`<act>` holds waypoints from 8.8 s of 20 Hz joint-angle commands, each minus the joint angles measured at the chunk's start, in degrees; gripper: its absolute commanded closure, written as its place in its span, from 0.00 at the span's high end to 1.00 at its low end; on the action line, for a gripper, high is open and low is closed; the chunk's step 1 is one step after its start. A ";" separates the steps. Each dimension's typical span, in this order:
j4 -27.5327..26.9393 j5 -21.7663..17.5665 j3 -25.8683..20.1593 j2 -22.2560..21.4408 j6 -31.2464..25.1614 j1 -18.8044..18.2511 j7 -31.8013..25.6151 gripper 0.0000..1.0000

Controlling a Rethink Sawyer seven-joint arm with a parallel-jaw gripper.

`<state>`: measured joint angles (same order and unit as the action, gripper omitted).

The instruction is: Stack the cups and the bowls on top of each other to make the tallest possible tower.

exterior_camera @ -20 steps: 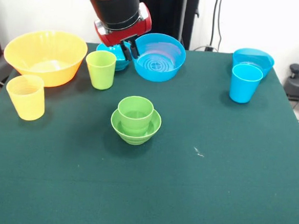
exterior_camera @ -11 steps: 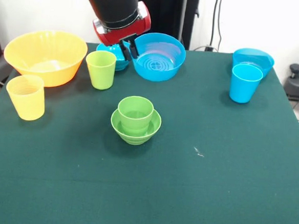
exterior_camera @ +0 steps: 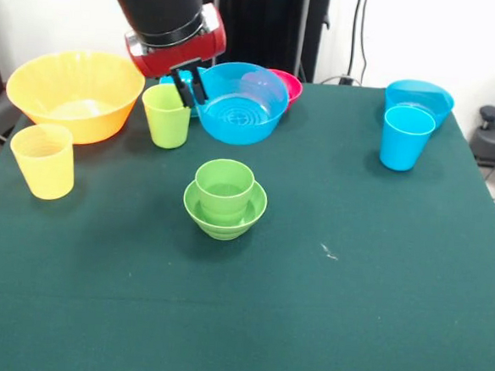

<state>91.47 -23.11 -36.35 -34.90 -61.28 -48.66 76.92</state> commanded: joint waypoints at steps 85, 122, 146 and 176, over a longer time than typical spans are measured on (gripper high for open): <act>3.31 -8.86 -2.32 8.64 17.02 -2.89 -8.35 0.00; 7.73 -4.01 -8.11 0.01 9.37 -4.74 -5.67 1.00; 1.27 -6.82 -17.32 9.12 -2.02 -16.66 -28.43 1.00; -0.88 -11.11 -20.57 12.72 -6.94 -22.66 -39.33 1.00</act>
<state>94.17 -27.97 -56.93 -23.38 -63.15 -71.54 61.45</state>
